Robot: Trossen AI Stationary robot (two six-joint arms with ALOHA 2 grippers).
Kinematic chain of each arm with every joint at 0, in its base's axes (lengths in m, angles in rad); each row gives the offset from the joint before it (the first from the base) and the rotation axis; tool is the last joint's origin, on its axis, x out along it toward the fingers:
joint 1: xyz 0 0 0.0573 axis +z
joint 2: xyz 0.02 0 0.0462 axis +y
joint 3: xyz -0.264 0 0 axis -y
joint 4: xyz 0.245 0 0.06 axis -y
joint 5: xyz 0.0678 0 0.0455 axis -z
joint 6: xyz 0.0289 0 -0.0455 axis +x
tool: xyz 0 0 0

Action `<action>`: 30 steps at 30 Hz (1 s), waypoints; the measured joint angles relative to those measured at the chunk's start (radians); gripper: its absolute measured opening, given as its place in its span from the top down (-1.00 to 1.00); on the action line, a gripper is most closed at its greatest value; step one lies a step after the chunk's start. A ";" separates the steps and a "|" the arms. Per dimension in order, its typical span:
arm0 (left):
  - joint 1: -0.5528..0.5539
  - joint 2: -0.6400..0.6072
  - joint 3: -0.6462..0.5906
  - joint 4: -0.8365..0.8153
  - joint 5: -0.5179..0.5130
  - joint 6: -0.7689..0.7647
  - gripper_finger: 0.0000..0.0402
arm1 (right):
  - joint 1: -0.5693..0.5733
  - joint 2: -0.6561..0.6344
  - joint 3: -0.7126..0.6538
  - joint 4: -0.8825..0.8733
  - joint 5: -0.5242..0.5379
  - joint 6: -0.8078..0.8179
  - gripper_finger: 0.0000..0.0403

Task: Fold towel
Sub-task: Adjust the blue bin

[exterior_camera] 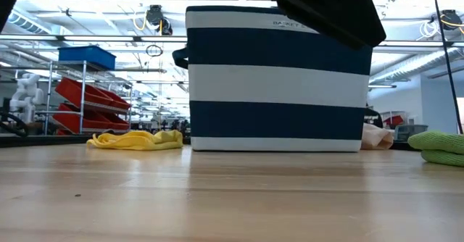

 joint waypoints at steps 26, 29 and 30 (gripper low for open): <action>0.024 0.000 0.000 0.044 0.048 0.010 -0.06 | 0.000 -0.204 -0.286 -0.441 0.389 0.420 0.15; 0.021 0.000 0.000 0.044 0.052 0.010 -0.06 | 0.000 -0.204 -0.334 -0.371 0.465 0.404 0.15; 0.021 0.000 0.000 0.044 0.053 0.010 -0.06 | 0.000 -0.202 -0.338 -0.356 0.480 0.402 0.15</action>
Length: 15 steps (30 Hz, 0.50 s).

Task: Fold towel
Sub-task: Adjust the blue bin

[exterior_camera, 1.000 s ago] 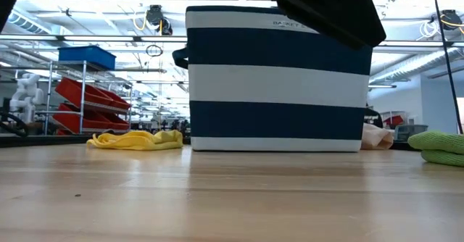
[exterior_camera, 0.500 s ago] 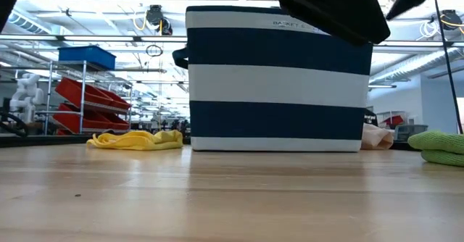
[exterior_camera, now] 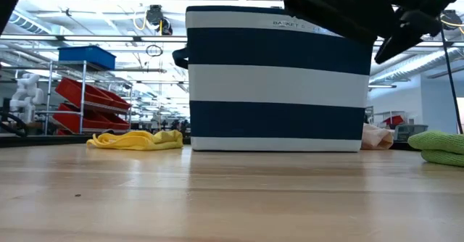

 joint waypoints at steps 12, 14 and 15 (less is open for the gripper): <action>0.006 0.000 0.000 0.023 0.000 0.004 -0.06 | 0.000 0.058 -0.001 0.319 -0.219 -0.063 0.15; 0.006 0.000 0.000 0.022 0.000 0.004 -0.06 | 0.000 0.088 -0.001 0.339 -0.226 -0.064 0.15; 0.006 0.000 0.000 0.021 0.000 0.004 -0.06 | 0.000 0.104 -0.001 0.336 -0.225 -0.061 0.15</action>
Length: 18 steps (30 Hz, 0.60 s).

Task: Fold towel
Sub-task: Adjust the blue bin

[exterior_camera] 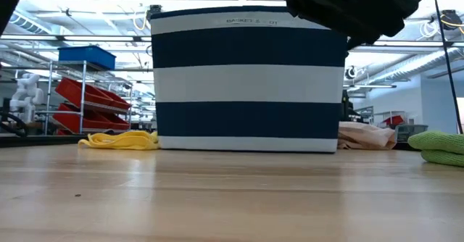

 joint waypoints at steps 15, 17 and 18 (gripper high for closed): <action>-0.010 0.000 0.000 -0.013 0.000 0.013 -0.06 | 0.000 0.093 0.000 -0.193 0.021 0.097 0.15; -0.008 0.000 0.000 -0.012 -0.001 0.017 -0.06 | 0.000 0.098 -0.013 -0.156 -0.025 0.048 0.15; -0.008 0.000 0.000 -0.013 -0.001 0.017 -0.06 | 0.000 0.102 -0.024 -0.136 -0.051 0.022 0.15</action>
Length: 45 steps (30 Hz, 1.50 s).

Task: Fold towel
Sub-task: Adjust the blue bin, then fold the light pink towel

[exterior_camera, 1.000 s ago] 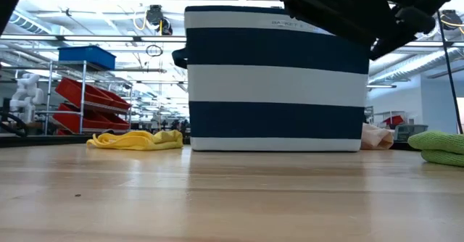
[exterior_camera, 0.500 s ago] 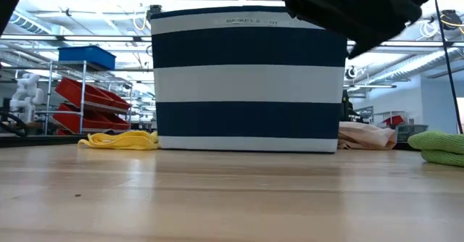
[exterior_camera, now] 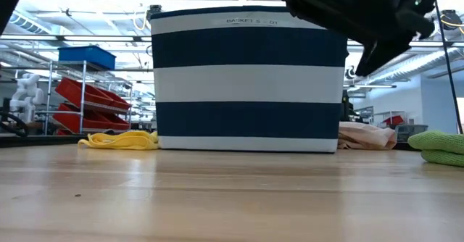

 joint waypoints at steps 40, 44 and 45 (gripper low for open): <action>0.017 0.000 0.000 0.003 0.000 0.009 -0.06 | -0.072 0.259 -0.271 0.407 0.231 -0.052 0.15; 0.023 0.000 0.000 0.007 0.000 0.008 -0.06 | -0.144 0.259 -0.271 0.408 0.283 -0.034 0.15; 0.022 0.000 0.000 0.007 0.000 0.008 -0.06 | -0.162 0.259 -0.271 0.413 0.285 -0.034 0.15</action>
